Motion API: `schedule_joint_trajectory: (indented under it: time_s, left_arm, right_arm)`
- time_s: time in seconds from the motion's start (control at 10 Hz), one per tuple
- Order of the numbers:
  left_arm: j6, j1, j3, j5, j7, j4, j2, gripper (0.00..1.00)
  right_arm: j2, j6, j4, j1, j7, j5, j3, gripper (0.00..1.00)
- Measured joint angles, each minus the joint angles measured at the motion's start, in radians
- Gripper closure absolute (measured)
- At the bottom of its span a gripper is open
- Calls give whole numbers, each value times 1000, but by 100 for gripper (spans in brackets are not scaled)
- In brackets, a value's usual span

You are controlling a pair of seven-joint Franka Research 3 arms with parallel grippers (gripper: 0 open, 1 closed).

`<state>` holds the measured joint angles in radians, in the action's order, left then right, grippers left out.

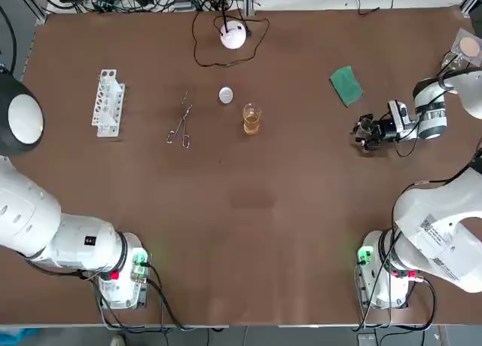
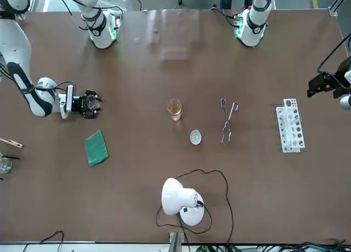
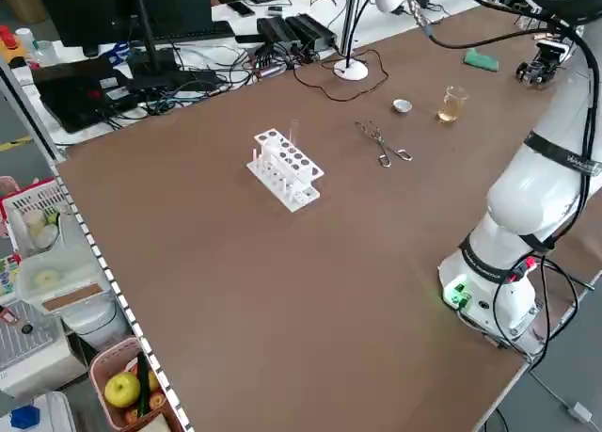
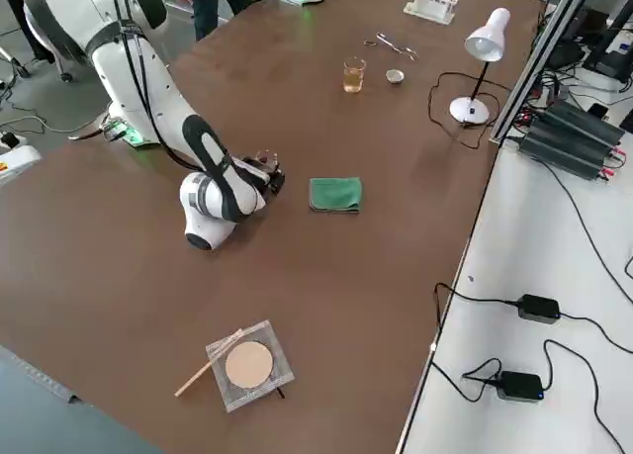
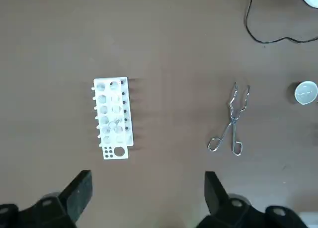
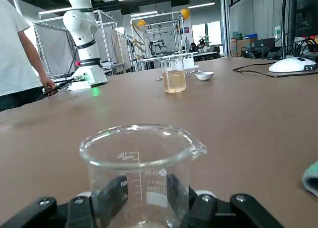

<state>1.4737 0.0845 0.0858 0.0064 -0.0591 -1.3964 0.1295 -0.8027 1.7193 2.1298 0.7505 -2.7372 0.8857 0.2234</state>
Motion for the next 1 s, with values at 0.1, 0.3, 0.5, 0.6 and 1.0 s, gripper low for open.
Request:
schedule_joint_trajectory:
  time_s: [0.1, 0.3, 0.5, 0.6, 1.0]
  left_arm:
    - [0, 0, 0, 0, 0, 1, 0, 0]
    - [0, -1, 0, 0, 0, 1, 0, 0]
    - [0, -2, 1, 1, 0, 1, 1, 0]
    - [0, 0, 0, 1, 0, 1, 3, 0]
    - [31, 7, -1, 1, 26, -2, 43, 0]
  right_arm:
    - [-2, -1, -1, 0, 0, 0, 0, 52]
    - [-3, -2, -4, 0, 0, 0, 0, 47]
    - [-4, -9, -5, 0, 0, -1, 0, 39]
    - [-5, -17, -5, 0, 0, -1, 0, 33]
    - [-6, -32, -14, 0, 0, -1, 0, 1]
